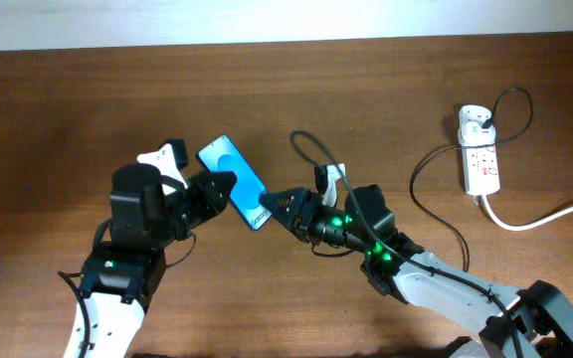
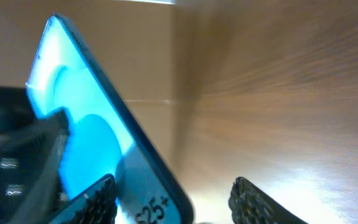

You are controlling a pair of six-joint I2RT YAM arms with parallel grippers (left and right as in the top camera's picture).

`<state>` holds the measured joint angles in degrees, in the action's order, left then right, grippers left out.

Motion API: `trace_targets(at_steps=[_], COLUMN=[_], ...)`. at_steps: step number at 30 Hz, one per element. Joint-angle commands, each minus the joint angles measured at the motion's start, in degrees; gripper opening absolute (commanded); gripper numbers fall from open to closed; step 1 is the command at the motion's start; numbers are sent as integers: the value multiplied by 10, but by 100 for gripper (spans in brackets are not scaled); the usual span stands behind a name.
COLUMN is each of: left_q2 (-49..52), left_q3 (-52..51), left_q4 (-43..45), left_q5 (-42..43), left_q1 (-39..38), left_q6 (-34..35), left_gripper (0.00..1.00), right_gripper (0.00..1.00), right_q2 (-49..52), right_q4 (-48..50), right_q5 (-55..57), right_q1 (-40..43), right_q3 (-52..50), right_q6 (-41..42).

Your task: Plug charger to phone and switch on socket

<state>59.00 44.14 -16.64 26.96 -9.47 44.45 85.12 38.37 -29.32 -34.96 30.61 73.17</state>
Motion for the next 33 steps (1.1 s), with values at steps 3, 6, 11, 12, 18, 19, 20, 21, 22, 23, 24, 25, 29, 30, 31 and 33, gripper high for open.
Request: trace_targets(at_steps=[3, 6, 11, 12, 18, 19, 20, 21, 22, 23, 24, 25, 29, 30, 31, 33], left_q2=[-7, -7, -7, -7, -7, -7, -7, -7, -7, -7, -7, -7, -7, -7, -7, -7], left_q3=[10, 10, 10, 10, 10, 10, 10, 10, 10, 10, 10, 10, 10, 10, 10, 10], left_q4=[-44, -70, -85, -85, -88, -88, -88, -88, -87, -87, -87, -87, -88, -88, -88, -88], left_q5=[52, 52, 47, 47, 48, 48, 48, 48, 48, 48, 48, 48, 52, 52, 52, 52], left_q1=[0, 0, 0, 0, 0, 0, 0, 0, 0, 0, 0, 0, -1, -1, -1, -1], left_q6=[-151, -159, -193, -193, -193, -193, -193, -193, -193, -193, -193, -193, -192, -192, -192, -192], left_gripper=[0, 0, 0, 0, 0, 0, 0, 0, 0, 0, 0, 0, 0, 0, 0, 0], right_gripper=[66, 66, 66, 66, 98, 98, 98, 98, 98, 98, 99, 99, 83, 78, 76, 76], right_q2=[4, 4, 3, 3, 3, 3, 3, 3, 4, 4, 5, 5, 5, 5, 5, 5], right_q4=[-31, -69, -369, -447, -685, -702, -724, -741, -761, -780, -798, -810, -816, -808, -801, -771], right_q5=[33, 37, 95, 125, 197, 202, 221, 230, 229, 230, 230, 230, 263, 261, 256, 209], right_q1=[7, 56, 127, 130, 156, 168, 184, 199, 211, 215, 215, 215, 215, 215, 215, 215], right_q3=[-3, -2, 78, 121, 276, 275, 275, 275, 275, 275, 273, 269, 224, 209, 201, 180], right_q6=[-263, -294, -419, -445, -460, -460, -460, -460, -467, -503, -551, -571, -579, -577, -577, -577])
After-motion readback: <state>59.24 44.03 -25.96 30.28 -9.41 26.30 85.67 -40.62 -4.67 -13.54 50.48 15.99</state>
